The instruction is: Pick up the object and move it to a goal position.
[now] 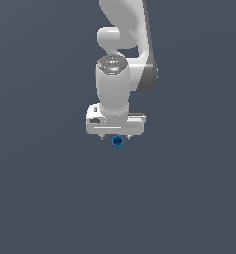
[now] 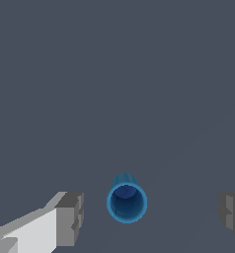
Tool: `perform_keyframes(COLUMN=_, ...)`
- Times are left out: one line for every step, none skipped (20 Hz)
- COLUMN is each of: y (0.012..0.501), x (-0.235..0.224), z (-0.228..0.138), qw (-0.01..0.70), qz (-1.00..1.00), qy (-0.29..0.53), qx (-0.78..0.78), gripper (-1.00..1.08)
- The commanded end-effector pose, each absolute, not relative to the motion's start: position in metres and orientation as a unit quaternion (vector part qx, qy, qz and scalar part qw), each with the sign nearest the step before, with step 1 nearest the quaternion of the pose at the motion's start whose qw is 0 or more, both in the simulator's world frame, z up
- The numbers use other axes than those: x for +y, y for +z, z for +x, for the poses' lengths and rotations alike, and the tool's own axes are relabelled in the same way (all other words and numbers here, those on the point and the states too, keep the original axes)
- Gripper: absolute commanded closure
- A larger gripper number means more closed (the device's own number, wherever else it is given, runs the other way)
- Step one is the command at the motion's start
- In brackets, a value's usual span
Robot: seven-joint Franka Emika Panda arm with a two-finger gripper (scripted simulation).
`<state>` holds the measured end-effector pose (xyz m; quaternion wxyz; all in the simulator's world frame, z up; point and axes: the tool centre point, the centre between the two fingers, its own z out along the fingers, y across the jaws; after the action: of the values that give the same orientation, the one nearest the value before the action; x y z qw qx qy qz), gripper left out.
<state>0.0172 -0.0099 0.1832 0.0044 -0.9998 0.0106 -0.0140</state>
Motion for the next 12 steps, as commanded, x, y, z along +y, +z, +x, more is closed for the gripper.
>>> perform_keyframes(y=0.183, x=-0.010, z=0.017, qw=0.004, qz=-1.000, qy=-0.014, qx=0.011, gripper=-0.92)
perform_keyframes(y=0.184, x=-0.010, z=0.017, qw=0.004, qz=-1.000, qy=-0.014, qx=0.010, gripper=-0.92)
perform_keyframes(y=0.185, x=-0.010, z=0.018, qw=0.004, qz=-1.000, qy=-0.015, qx=0.009, gripper=-0.92)
perform_keyframes(y=0.186, x=-0.010, z=0.019, qw=0.003, qz=-1.000, qy=-0.017, qx=0.007, gripper=-0.92)
perform_keyframes(y=0.188, x=-0.010, z=0.021, qw=0.002, qz=-1.000, qy=-0.019, qx=0.004, gripper=-0.92)
perform_keyframes(y=0.191, x=-0.010, z=0.022, qw=0.001, qz=-1.000, qy=-0.021, qx=0.001, gripper=-0.92)
perform_keyframes(y=0.193, x=-0.010, z=0.024, qw=0.000, qz=-1.000, qy=-0.023, qx=-0.003, gripper=-0.92)
perform_keyframes(y=0.195, x=-0.010, z=0.025, qw=-0.001, qz=-1.000, qy=-0.025, qx=-0.005, gripper=-0.92)
perform_keyframes(y=0.196, x=-0.010, z=0.026, qw=-0.001, qz=-1.000, qy=-0.026, qx=-0.007, gripper=-0.92)
perform_keyframes(y=0.197, x=-0.010, z=0.026, qw=-0.002, qz=-1.000, qy=-0.027, qx=-0.007, gripper=-0.92)
perform_keyframes(y=0.197, x=-0.010, z=0.026, qw=-0.002, qz=-1.000, qy=-0.027, qx=-0.007, gripper=-0.92)
perform_keyframes(y=0.196, x=-0.010, z=0.026, qw=-0.001, qz=-1.000, qy=-0.026, qx=-0.007, gripper=-0.92)
